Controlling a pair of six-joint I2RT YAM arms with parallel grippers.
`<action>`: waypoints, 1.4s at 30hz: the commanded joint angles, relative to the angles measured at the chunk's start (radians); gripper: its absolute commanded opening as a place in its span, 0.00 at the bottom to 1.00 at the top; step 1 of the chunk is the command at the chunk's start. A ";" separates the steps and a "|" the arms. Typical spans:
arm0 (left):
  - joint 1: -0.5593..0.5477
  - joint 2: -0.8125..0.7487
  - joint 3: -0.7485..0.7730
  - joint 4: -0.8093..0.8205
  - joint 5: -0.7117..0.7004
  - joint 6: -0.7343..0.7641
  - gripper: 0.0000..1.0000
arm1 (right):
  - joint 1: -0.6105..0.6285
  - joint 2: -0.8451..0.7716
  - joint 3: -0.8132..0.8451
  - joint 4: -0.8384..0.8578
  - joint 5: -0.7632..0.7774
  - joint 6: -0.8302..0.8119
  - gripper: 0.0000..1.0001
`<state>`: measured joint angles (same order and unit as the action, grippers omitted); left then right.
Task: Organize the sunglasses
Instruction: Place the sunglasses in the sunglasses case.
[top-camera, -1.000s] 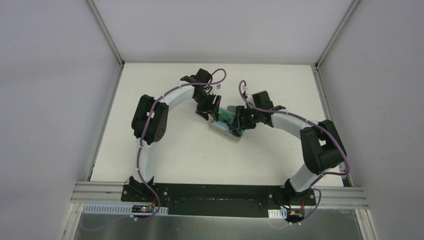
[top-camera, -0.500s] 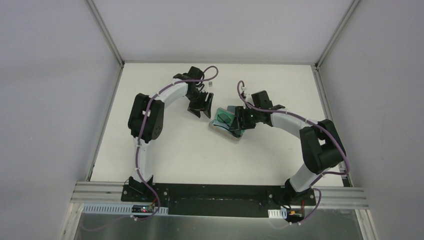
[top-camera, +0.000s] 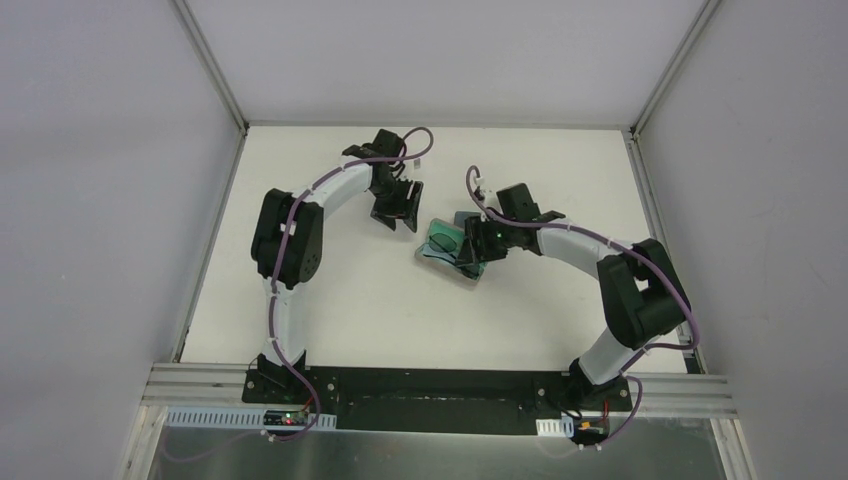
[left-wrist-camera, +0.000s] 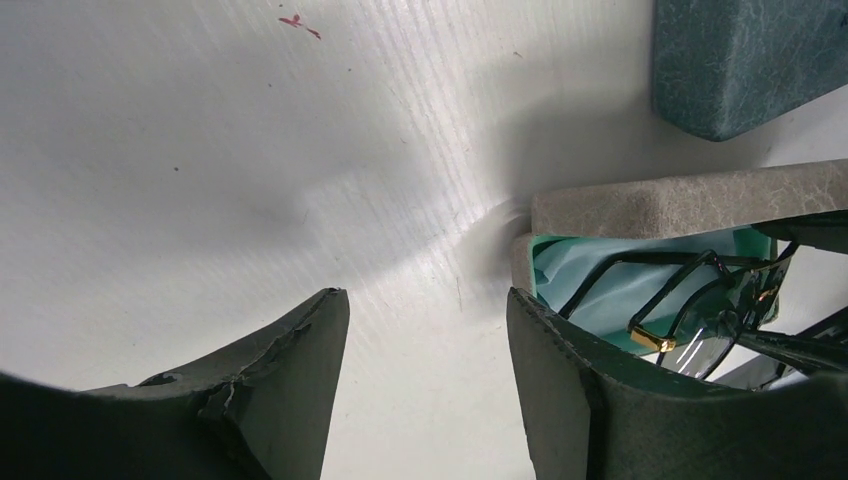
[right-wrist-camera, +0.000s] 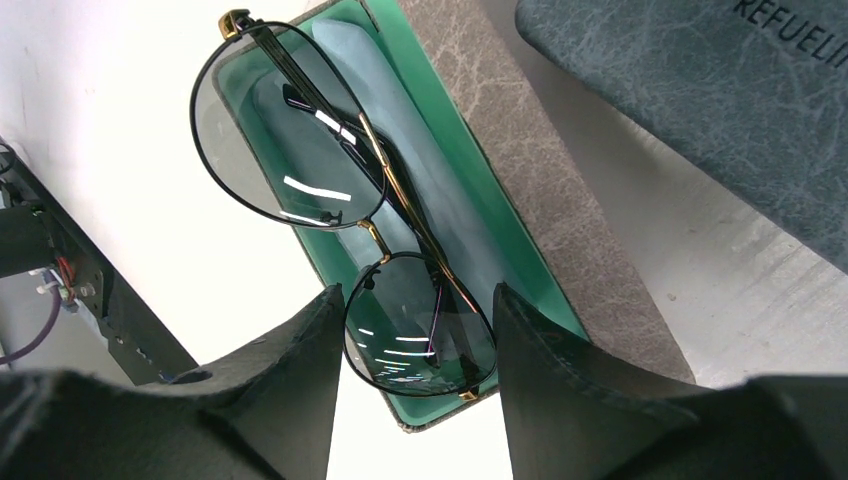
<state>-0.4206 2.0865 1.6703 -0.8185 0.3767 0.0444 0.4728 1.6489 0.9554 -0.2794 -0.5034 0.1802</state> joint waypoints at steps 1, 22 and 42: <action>0.017 -0.079 0.017 0.022 -0.033 0.005 0.61 | 0.030 -0.010 -0.007 -0.028 0.008 -0.045 0.24; 0.039 -0.102 -0.027 0.051 0.003 -0.026 0.61 | 0.065 -0.049 0.016 -0.051 0.035 -0.075 0.62; 0.039 -0.293 -0.212 0.163 0.000 -0.041 0.60 | 0.068 -0.170 0.111 -0.169 0.086 -0.100 0.77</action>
<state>-0.3847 1.9594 1.5375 -0.7486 0.3748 0.0235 0.5358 1.5703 1.0157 -0.4156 -0.4301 0.1013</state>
